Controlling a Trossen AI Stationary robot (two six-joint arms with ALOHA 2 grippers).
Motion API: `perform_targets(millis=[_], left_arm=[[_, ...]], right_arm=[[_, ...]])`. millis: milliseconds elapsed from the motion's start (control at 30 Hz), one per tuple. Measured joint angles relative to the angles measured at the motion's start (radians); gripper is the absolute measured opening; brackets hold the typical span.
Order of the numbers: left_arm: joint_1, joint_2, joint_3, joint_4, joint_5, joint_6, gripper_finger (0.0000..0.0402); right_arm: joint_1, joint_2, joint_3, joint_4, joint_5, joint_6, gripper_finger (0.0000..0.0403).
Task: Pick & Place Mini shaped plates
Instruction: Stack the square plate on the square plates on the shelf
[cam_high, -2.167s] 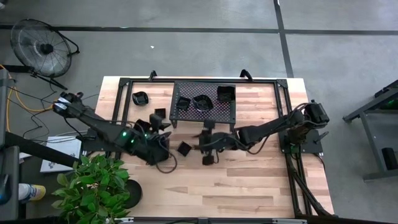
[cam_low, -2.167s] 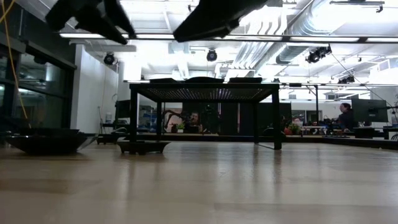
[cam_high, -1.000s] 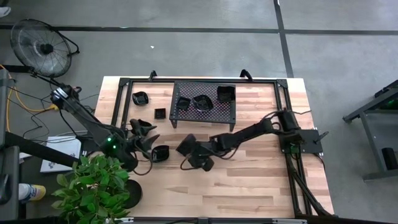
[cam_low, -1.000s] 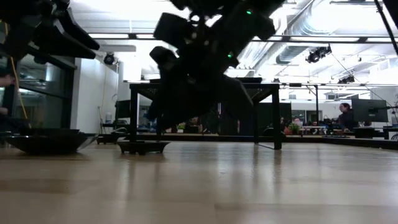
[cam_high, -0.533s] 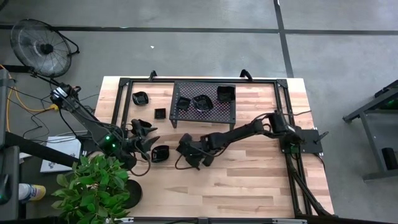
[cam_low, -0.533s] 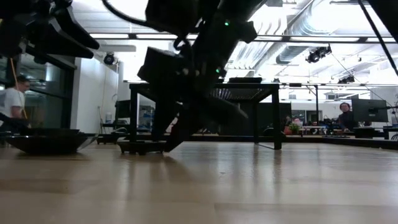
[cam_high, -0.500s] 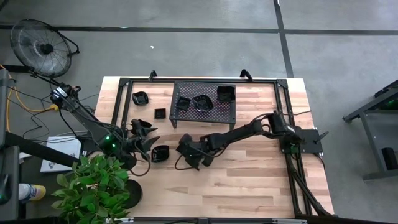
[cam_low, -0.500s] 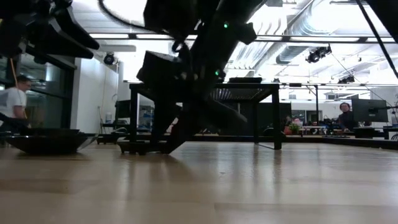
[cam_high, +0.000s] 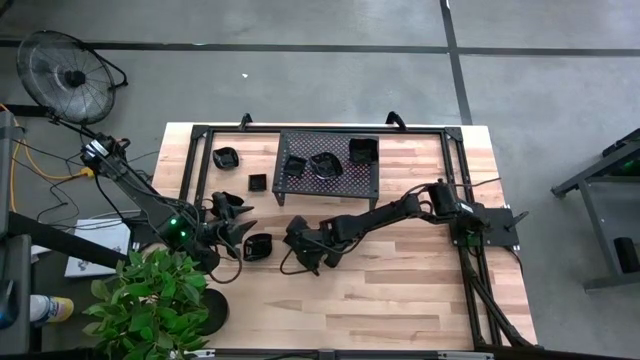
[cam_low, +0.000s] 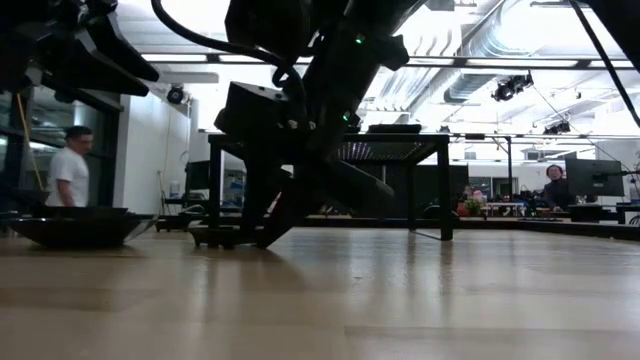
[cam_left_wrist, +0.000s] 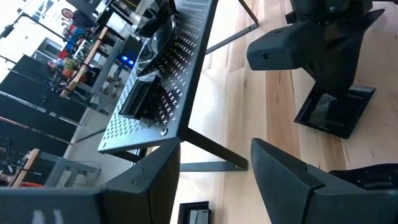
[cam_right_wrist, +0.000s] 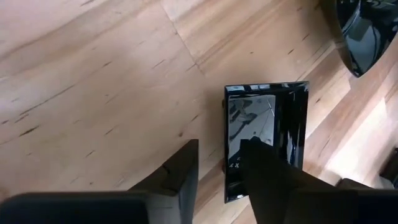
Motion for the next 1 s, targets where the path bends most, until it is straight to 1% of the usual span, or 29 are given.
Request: perform_targets(millis=[267, 433, 600, 833, 1000], left_arm=[[0.0, 0.0, 0.0, 0.0, 0.004, -0.009, 0.0191], [0.0, 0.0, 0.0, -0.001, 0.028, -0.011, 0.0191], [0.0, 0.0, 0.0, -0.001, 0.029, -0.011, 0.0191], [0.0, 0.0, 0.0, -0.001, 0.049, -0.012, 0.0191], [0.0, 0.0, 0.0, -0.001, 0.052, -0.011, 0.0191]], right_arm=[[-0.002, 0.0, -0.001, 0.002, 0.002, -0.001, 0.0064], [-0.002, 0.0, -0.001, 0.002, 0.024, 0.0, 0.0041], [-0.002, 0.0, -0.001, 0.003, 0.05, 0.0, 0.0007], [0.003, 0.0, -0.001, 0.005, 0.062, 0.028, 0.0003], [0.023, -0.003, -0.001, 0.007, 0.124, 0.045, 0.0001]])
